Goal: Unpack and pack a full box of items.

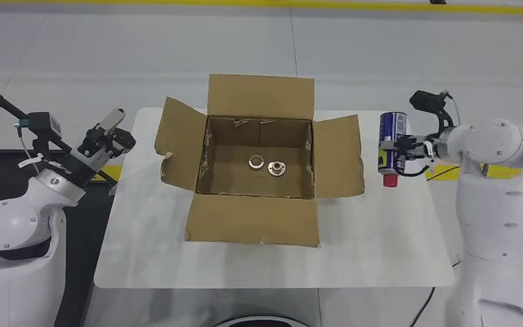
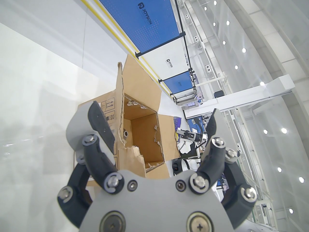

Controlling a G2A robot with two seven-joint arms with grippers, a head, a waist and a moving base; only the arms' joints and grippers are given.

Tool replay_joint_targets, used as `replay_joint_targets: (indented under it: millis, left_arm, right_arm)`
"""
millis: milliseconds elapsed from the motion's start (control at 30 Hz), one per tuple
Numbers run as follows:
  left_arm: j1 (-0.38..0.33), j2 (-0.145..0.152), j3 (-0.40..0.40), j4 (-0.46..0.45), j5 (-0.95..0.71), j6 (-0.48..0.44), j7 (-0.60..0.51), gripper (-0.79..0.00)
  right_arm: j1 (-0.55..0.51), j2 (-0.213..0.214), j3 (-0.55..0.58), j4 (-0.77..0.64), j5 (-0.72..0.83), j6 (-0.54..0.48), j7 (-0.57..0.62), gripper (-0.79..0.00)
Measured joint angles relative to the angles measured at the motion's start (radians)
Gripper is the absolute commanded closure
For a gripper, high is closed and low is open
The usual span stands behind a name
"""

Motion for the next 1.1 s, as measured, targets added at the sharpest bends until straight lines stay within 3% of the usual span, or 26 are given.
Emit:
replay_joint_targets:
  millis: [300, 600, 767, 833, 867, 1100]
  left_arm:
    - [0.000, 0.000, 0.000, 0.000, 0.000, 0.000, 0.000, -0.785]
    - [0.000, 0.000, 0.000, 0.000, 0.000, 0.000, 0.000, -0.785]
    - [0.000, 0.000, 0.000, 0.000, 0.000, 0.000, 0.000, -0.785]
    - [0.000, 0.000, 0.000, 0.000, 0.000, 0.000, 0.000, -0.785]
    - [0.000, 0.000, 0.000, 0.000, 0.000, 0.000, 0.000, -0.785]
    - [0.000, 0.000, 0.000, 0.000, 0.000, 0.000, 0.000, -0.785]
  right_arm:
    - [0.044, 0.018, -0.056, 0.259, 0.046, -0.036, 0.000, 0.000]
    - [0.045, 0.021, -0.100, 0.317, 0.068, -0.043, -0.033, 0.000]
    - [0.039, 0.022, -0.123, 0.329, 0.072, -0.031, -0.056, -0.083]
    - [0.036, 0.023, -0.128, 0.326, 0.077, -0.026, -0.060, -0.169]
    - [0.034, 0.024, -0.130, 0.324, 0.079, -0.023, -0.061, -0.252]
    - [0.013, 0.029, -0.148, 0.300, 0.092, -0.002, -0.063, -0.326]
